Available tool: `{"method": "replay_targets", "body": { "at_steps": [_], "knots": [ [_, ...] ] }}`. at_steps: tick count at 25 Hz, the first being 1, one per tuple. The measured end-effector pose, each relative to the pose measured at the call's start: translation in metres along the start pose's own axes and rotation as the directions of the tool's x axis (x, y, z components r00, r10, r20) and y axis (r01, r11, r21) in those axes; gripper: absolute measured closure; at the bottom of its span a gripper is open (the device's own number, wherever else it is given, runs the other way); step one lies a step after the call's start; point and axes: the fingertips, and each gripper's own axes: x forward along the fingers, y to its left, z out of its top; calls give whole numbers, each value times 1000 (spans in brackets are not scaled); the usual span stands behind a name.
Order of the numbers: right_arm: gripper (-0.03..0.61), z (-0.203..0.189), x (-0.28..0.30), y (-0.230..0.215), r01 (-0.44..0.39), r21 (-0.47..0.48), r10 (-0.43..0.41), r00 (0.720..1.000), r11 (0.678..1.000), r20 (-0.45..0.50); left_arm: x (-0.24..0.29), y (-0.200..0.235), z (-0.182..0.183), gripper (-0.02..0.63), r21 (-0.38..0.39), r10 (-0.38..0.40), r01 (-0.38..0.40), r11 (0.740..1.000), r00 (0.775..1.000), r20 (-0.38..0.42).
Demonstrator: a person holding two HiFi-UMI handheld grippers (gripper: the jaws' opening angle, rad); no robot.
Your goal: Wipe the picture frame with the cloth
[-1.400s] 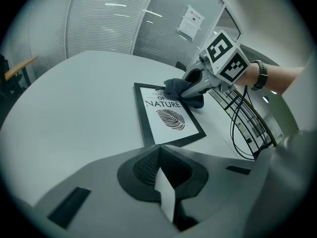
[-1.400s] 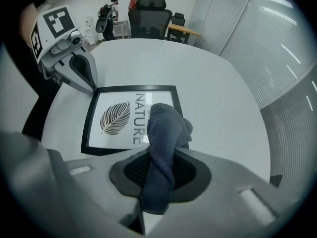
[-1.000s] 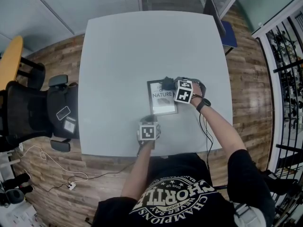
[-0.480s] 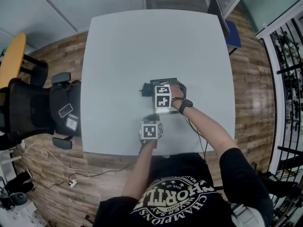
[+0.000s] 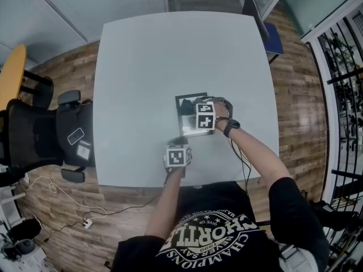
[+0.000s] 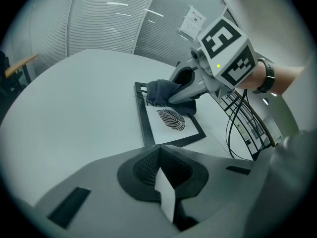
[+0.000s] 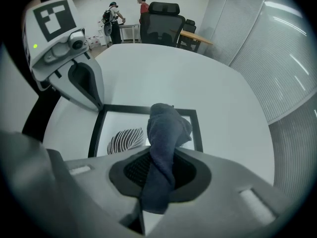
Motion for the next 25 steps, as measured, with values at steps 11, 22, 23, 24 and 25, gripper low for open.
{"method": "replay_targets", "body": {
  "at_steps": [11,22,23,24,25],
  "knots": [
    [506,-73,-24,-1,50,120,-45,998,991,-43,-4,-2,4,618,27,15,-15,1000,1000,-4],
    [506,-24,-35,-3,37,170,-51,996,985,76,-5,-1,4,617,21,18,-18,1000,1000,1],
    [506,-11,-34,-3,31,152,-46,994,988,94,-5,-1,4,618,22,18,-18,1000,1000,1],
    [506,0,-31,-2,25,132,-40,994,991,106,-5,-1,4,618,22,16,-17,1000,1000,2],
    [506,12,-29,-1,18,112,-31,993,994,116,-5,-2,5,618,20,15,-15,1000,1000,2]
  ]
}}
